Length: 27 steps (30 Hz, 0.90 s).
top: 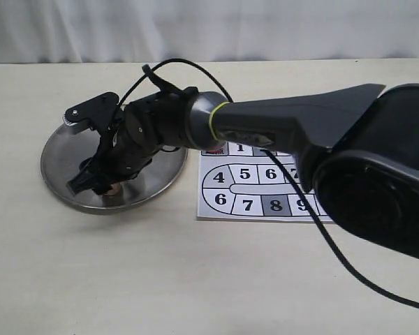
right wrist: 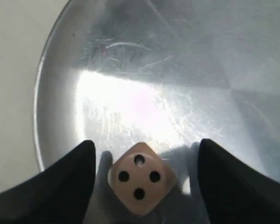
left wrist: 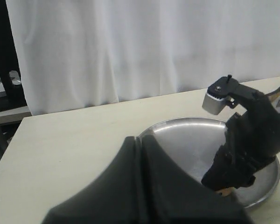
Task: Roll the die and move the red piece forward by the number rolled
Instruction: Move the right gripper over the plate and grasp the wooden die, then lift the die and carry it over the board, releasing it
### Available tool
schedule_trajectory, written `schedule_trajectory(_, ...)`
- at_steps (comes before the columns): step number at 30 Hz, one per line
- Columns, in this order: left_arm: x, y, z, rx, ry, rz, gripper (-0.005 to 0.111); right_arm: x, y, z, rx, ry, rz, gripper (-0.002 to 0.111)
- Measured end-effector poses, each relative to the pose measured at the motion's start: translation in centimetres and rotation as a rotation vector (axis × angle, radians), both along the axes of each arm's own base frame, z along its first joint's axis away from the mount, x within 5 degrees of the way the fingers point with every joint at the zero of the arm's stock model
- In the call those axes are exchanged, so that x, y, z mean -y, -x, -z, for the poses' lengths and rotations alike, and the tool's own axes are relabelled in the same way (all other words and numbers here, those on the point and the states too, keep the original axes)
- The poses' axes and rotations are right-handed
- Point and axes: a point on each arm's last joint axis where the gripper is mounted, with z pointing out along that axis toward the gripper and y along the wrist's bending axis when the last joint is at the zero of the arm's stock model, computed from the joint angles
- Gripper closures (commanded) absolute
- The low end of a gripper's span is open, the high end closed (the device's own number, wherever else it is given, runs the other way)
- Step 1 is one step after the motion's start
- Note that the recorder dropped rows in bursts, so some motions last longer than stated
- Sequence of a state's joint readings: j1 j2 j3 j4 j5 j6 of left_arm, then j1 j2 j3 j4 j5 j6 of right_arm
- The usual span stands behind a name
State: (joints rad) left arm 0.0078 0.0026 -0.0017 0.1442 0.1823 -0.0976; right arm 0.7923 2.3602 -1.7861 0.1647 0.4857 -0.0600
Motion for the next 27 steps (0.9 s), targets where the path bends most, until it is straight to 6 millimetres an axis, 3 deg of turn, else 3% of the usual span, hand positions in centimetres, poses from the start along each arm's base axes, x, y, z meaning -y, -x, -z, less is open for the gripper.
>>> schedule_trajectory(4,0.0,0.0,0.0,0.000,0.000,0.000,0.107,0.0,0.0,1.2,-0.012,0.028,-0.008,0.053)
schedule_trajectory(9,0.0,0.0,0.0,0.000,0.000,0.000,0.107,0.0,0.0,1.2,-0.014,0.033,-0.011,0.092)
schedule_trajectory(11,0.0,0.0,0.0,0.000,0.000,0.000,0.107,0.1,0.0,0.8,-0.007,0.033,-0.015,0.104)
schedule_trajectory(13,0.0,0.0,0.0,0.000,0.000,0.000,0.107,0.3,0.0,-0.4,0.007,0.039,-0.025,0.104)
schedule_trajectory(15,0.0,0.0,0.0,0.000,0.000,0.000,0.107,1.0,-0.2,-2.8,0.020,0.037,-0.022,0.104)
schedule_trajectory(18,0.0,0.0,0.0,0.000,0.000,0.000,0.107,3.3,-0.7,-7.6,0.057,0.053,-0.007,0.104)
schedule_trajectory(20,0.0,0.0,0.0,0.000,0.000,0.000,0.107,5.8,-1.3,-11.3,0.085,0.065,0.029,0.104)
schedule_trajectory(23,0.0,0.0,0.0,0.000,0.000,0.000,0.107,10.1,-2.3,-15.4,0.100,0.075,0.125,0.104)
schedule_trajectory(25,0.0,0.0,0.0,0.000,0.000,0.000,0.107,13.1,-3.1,-16.5,0.090,0.085,0.198,0.104)
schedule_trajectory(27,0.0,0.0,0.0,0.000,0.000,0.000,0.107,15.7,-3.7,-16.3,0.068,0.103,0.258,0.104)
